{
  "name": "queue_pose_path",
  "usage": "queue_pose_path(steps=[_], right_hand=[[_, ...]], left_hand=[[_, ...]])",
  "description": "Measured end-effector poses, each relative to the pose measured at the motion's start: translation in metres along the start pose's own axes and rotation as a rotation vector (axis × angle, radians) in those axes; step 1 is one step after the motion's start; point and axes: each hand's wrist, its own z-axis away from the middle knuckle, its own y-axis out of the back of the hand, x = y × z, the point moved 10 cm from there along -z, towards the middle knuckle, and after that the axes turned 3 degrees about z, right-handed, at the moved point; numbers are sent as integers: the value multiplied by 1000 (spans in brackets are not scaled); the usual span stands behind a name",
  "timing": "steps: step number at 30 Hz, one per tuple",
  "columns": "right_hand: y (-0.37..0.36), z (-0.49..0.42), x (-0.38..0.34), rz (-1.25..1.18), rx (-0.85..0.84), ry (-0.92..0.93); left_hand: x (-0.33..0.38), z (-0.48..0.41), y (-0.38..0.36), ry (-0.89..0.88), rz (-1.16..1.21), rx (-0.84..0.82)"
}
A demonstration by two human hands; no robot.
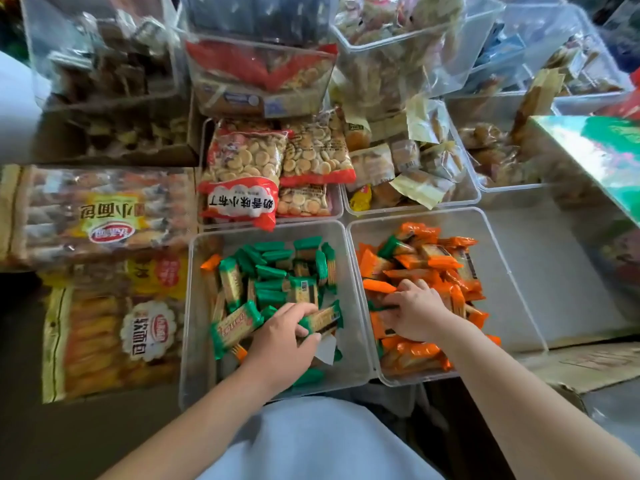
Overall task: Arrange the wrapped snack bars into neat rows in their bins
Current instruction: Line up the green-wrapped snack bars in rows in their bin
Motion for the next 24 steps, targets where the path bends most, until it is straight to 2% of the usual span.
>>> queue_pose_path(steps=[3,7,11,17,24], right_hand=[[-7,10,9,-83,-47,4],[-11,29,22,-339,-65,-5],[2,36,36,-389,92,-17],[-7,30,33,-438,16,-16],[-1,44,39,-515,150,-106]], left_hand=[[0,2,-4,-2,4,-5],[4,0,-13,-5,39,-44],[10,-3,-22,-10,24,-63],[20,-3,-32,-52,-4,-102],[17,-8,-32,-40,-11,-115]])
